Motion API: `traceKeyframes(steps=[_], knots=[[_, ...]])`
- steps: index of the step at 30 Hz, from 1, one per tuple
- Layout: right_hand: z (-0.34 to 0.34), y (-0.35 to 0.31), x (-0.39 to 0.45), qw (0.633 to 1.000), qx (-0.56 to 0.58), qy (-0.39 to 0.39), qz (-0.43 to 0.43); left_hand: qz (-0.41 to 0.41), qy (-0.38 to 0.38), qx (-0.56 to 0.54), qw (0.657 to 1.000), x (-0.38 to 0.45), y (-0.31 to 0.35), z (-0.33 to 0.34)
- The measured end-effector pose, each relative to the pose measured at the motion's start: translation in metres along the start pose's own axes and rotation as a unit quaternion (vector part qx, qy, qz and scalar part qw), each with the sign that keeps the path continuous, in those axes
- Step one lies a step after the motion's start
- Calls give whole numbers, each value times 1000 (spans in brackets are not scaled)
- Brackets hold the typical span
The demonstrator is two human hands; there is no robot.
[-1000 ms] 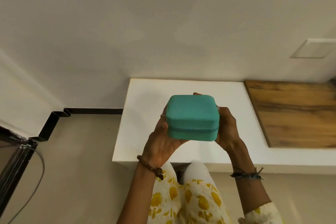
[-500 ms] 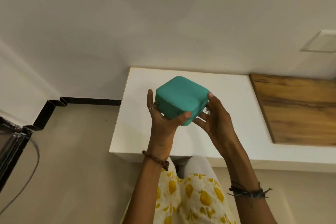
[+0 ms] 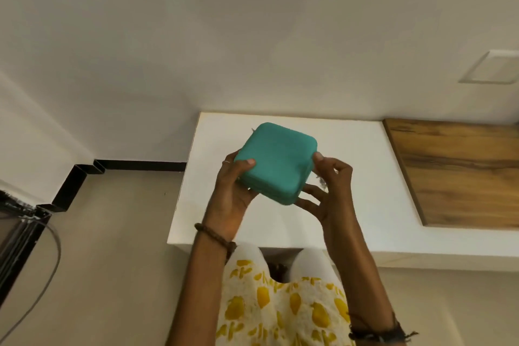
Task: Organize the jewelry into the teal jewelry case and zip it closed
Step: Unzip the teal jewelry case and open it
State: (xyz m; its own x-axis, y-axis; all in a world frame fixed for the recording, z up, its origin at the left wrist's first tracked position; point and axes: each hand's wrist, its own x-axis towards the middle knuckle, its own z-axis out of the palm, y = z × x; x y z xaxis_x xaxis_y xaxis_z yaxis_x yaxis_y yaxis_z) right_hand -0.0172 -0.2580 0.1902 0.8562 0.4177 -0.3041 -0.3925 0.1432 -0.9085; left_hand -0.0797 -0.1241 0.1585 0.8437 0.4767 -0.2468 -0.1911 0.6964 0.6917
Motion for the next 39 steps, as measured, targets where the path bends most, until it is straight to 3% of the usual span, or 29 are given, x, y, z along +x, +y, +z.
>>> traceKeyframes(steps=[2, 4, 9, 12, 17, 23, 27, 33, 39], knots=[[-6, -6, 4, 999, -33, -21, 16, -37, -50, 52, 997, 2, 9, 0], [-4, -5, 5, 997, -64, -35, 14, -39, -43, 80, 995, 3, 9, 6], [18, 13, -3, 993, 90, 74, -11, -24, 24, -83, 996, -5, -11, 19], [34, 27, -11, 990, 89, 110, -20, 21, 28, -78, 996, -13, -27, 24], [31, 29, -24, 998, -24, 41, -46, 57, 98, -32, 993, -14, -21, 25], [5, 12, -18, 992, -90, -25, -86, -63, 55, -9, 996, 0, 9, 19], [-6, 10, -12, 956, -209, 53, -199, -97, 60, 38, 993, 9, 16, 23], [-7, 14, -12, 903, -265, 115, -318, -112, 61, 36, 991, 16, 12, 23], [4, 25, -19, 801, -400, 190, -403, -115, 84, 24, 990, 17, 3, 22]])
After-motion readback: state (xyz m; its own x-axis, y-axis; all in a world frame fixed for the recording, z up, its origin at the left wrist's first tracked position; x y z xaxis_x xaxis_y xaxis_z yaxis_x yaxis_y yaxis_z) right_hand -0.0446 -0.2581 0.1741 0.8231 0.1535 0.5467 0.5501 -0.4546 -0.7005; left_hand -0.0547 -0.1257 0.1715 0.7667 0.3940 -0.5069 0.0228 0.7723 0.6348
